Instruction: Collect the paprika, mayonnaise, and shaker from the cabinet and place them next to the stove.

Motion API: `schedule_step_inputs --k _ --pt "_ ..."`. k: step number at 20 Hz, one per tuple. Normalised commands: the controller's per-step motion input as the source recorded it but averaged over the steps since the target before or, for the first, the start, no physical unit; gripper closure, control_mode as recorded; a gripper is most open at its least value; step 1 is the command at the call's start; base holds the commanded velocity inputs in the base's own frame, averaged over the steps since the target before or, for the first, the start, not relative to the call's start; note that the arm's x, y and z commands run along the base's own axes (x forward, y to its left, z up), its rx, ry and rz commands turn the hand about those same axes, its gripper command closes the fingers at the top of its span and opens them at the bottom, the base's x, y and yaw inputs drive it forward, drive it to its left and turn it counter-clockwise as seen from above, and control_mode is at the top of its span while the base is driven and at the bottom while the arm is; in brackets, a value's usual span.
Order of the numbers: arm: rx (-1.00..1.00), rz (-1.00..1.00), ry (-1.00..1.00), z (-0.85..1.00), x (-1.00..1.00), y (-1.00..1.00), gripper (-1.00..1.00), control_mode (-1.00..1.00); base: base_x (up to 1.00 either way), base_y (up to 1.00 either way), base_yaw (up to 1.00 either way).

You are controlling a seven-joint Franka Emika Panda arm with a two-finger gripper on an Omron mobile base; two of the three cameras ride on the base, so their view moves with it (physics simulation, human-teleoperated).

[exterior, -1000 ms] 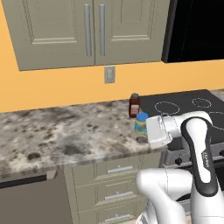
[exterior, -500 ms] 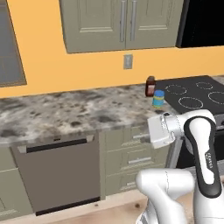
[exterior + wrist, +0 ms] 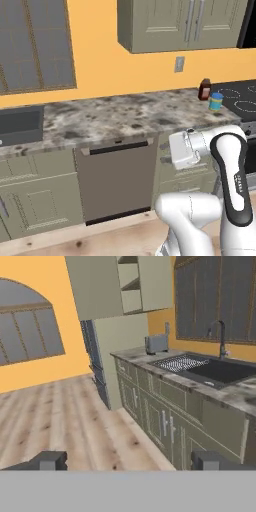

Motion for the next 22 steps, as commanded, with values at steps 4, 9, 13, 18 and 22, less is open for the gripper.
schedule_step_inputs --k 4,9,13,18,22 --pt "0.00 0.00 0.00 0.00 0.00 0.00 -1.00 1.00 -0.21 1.00 0.02" --pt "0.00 0.00 0.00 0.00 0.00 0.00 -1.00 1.00 -0.12 1.00 0.11" --pt "0.00 0.00 0.00 0.00 0.00 0.00 -1.00 1.00 -0.11 1.00 0.16" --pt "0.00 0.00 0.00 0.00 0.00 0.00 -1.00 1.00 -0.09 1.00 0.17" --pt "0.00 0.00 0.00 0.00 0.00 0.00 -1.00 1.00 0.01 1.00 0.14"
